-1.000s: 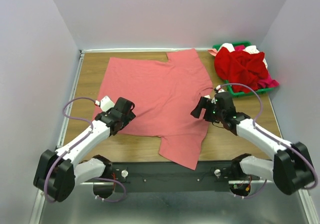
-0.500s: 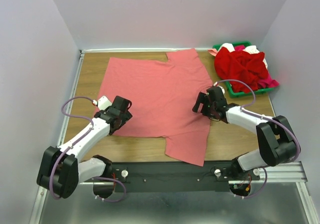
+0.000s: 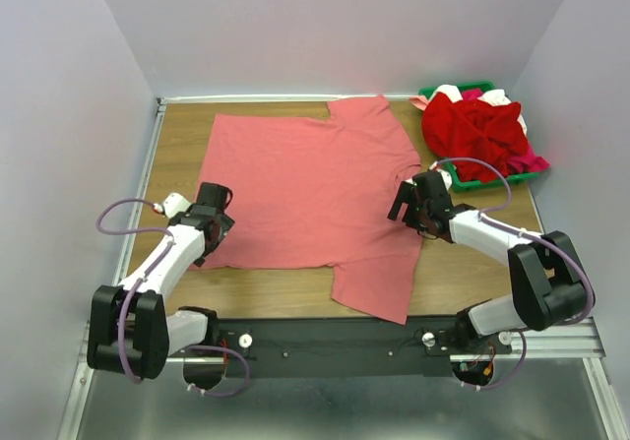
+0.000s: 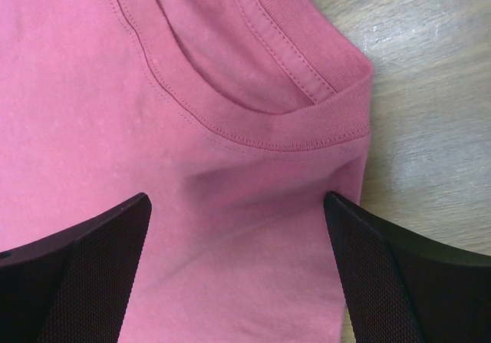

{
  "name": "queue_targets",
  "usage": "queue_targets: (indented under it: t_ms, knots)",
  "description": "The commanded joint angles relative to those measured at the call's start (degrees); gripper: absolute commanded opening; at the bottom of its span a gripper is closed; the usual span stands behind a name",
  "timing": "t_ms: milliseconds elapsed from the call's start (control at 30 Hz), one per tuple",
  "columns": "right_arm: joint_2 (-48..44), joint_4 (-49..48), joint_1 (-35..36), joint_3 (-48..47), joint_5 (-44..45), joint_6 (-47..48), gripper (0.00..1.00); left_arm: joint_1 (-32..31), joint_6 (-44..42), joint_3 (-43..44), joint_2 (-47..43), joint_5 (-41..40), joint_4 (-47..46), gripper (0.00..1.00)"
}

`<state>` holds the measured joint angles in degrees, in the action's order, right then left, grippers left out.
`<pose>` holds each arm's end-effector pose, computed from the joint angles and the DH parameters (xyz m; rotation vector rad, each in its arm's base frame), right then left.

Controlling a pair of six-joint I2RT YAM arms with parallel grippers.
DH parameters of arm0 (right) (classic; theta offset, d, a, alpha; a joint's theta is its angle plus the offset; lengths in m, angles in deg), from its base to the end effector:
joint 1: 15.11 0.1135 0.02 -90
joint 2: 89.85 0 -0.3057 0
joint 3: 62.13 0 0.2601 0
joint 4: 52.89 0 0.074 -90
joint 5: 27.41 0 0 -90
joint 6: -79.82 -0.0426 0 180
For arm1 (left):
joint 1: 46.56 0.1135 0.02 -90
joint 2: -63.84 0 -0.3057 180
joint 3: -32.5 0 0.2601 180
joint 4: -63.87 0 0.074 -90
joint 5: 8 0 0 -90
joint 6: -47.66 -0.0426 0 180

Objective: Fold and stack the t-shirts
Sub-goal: Flatten the tshirt out

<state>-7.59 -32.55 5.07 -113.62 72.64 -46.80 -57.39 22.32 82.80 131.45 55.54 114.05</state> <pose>0.2608 0.0879 0.1931 0.4265 2.4195 0.2224 0.1949 -0.0180 0.2152 -1.2607 2.2198 0.1634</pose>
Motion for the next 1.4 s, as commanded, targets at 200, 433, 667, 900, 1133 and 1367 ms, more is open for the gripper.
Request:
queue_targets:
  t_ms: [200, 433, 667, 900, 1133, 1367]
  knots:
    - [-0.96, 2.05, -0.32, 0.8, 1.12, -0.2, 1.0, 12.06, 0.03, 2.93, -2.31, -0.97, 5.43, 0.99]
    - [-1.39, 2.05, -0.41, 0.45, -0.29, 0.41, 1.0, 12.41, -0.24, 5.13, 6.03, -2.01, 8.42, 0.98]
    - [-2.63, 2.14, -0.85, 0.8, -0.73, 1.11, 1.0, 12.5, -2.25, 6.97, 12.1, -2.2, 9.48, 0.66]
    - [-5.26, 2.14, -1.9, 2.12, -0.81, 1.2, 1.0, 12.06, -4.28, 10.22, 23.42, -3.68, 10.97, 0.59]
    - [-7.98, 2.49, -2.17, 2.91, -0.64, 1.29, 1.0, 11.45, -5.6, 10.49, 28.19, -3.08, 7.03, 0.53]
    - [-10.01, 3.28, -2.26, 3.35, -0.11, 0.94, 1.0, 11.01, -3.93, 5.92, 27.75, -0.79, 0.25, 0.16]
